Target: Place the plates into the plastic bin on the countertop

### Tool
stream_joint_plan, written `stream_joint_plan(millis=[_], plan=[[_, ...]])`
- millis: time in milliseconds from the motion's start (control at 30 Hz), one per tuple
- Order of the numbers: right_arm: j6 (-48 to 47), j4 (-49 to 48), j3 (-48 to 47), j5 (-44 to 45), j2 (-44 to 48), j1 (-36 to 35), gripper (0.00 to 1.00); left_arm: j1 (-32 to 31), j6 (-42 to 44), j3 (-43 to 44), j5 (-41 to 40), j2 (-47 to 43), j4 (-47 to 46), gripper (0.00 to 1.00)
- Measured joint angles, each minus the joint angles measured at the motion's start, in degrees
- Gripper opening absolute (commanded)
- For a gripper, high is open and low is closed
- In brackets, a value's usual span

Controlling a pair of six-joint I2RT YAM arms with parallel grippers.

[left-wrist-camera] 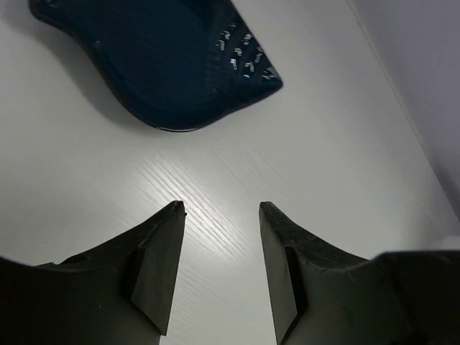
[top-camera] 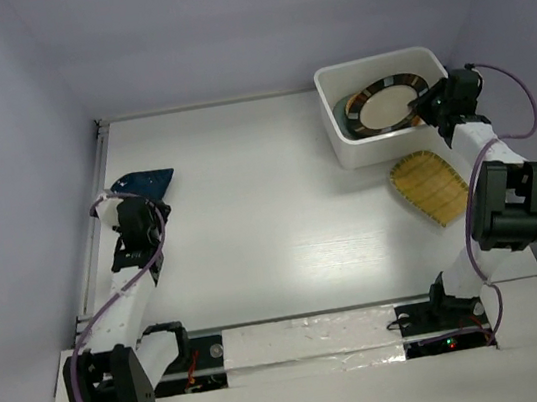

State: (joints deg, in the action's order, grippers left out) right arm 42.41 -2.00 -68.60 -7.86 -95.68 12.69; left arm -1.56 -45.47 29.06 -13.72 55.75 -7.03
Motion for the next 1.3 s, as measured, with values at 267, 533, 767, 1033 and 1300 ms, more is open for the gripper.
stream_joint_plan(millis=[267,533,767,1033,1300], plan=[[-0.8,-0.7,-3.0,1.0,-1.0,0.0,0.78,7.5,-2.5,0.0,-0.2,7.5,0.1,0.58],[-0.7,-1.1,-2.2,2.2,1.9,0.0,1.0,8.5,-3.8,1.8,-3.1,11.0,0.5,0.67],[-0.6,-1.3,1.6,3.8,14.3,0.0,1.0,10.2,-5.1,4.1,-5.0,17.2,-0.2,0.66],[-0.2,-6.3,5.6,-0.2,24.6,0.0,0.75,11.1,-5.9,7.8,-4.7,26.8,-0.8,0.6],[0.9,-9.1,16.9,-4.9,32.9,-1.1,0.73,11.4,-7.5,10.7,-3.9,33.2,-2.2,0.39]])
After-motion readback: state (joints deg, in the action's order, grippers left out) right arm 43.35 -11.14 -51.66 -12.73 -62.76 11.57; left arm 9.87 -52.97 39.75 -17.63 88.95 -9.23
